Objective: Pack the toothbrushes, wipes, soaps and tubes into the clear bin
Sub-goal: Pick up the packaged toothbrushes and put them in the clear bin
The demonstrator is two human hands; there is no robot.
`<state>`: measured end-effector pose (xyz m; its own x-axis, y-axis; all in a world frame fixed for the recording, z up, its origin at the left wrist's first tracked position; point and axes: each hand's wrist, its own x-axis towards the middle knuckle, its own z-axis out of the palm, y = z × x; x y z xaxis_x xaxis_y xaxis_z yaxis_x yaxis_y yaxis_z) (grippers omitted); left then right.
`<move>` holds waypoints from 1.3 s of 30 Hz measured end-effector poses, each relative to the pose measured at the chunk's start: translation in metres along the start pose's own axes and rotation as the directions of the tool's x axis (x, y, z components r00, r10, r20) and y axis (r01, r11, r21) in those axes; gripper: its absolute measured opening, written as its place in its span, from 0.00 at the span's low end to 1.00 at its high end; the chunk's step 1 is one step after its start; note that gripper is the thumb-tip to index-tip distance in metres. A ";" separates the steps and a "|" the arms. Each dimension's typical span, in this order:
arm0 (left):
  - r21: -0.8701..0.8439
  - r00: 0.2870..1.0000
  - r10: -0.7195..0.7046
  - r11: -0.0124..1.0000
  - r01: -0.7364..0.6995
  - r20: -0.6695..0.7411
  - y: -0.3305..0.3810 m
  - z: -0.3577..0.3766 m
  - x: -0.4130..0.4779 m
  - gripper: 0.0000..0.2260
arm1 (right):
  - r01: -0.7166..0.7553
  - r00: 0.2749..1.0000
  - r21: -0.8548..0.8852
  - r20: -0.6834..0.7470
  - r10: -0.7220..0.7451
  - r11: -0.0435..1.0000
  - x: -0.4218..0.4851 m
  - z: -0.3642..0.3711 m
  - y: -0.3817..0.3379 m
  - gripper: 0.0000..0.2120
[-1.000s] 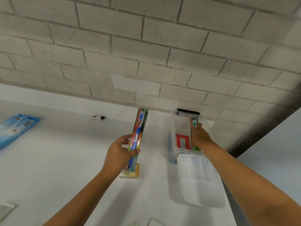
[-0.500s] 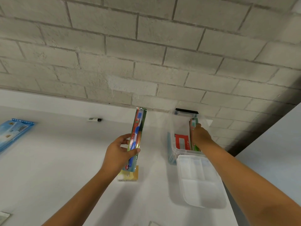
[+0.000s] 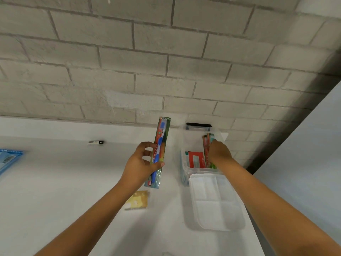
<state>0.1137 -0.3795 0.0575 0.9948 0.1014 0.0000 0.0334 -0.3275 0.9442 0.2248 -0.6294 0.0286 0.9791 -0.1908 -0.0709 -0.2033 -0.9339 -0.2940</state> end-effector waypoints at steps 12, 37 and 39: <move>-0.055 0.972 0.052 0.998 -0.041 0.230 0.078 0.076 0.048 0.14 | 0.139 0.977 0.346 -0.199 -0.073 0.928 -0.047 -0.071 0.019 0.16; 0.144 0.954 -0.171 0.980 0.139 0.248 0.033 0.228 0.100 0.16 | 0.122 0.959 0.434 -0.282 0.006 0.893 -0.067 -0.079 0.114 0.14; 0.170 0.950 -0.179 0.976 0.138 0.257 0.032 0.229 0.099 0.15 | 0.127 0.958 0.430 -0.286 0.001 0.894 -0.067 -0.079 0.115 0.14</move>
<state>0.2356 -0.5950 0.0127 0.9634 -0.0861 -0.2538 0.1863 -0.4653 0.8653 0.1369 -0.7475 0.0748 0.9407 -0.2704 0.2047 -0.0613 -0.7291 -0.6817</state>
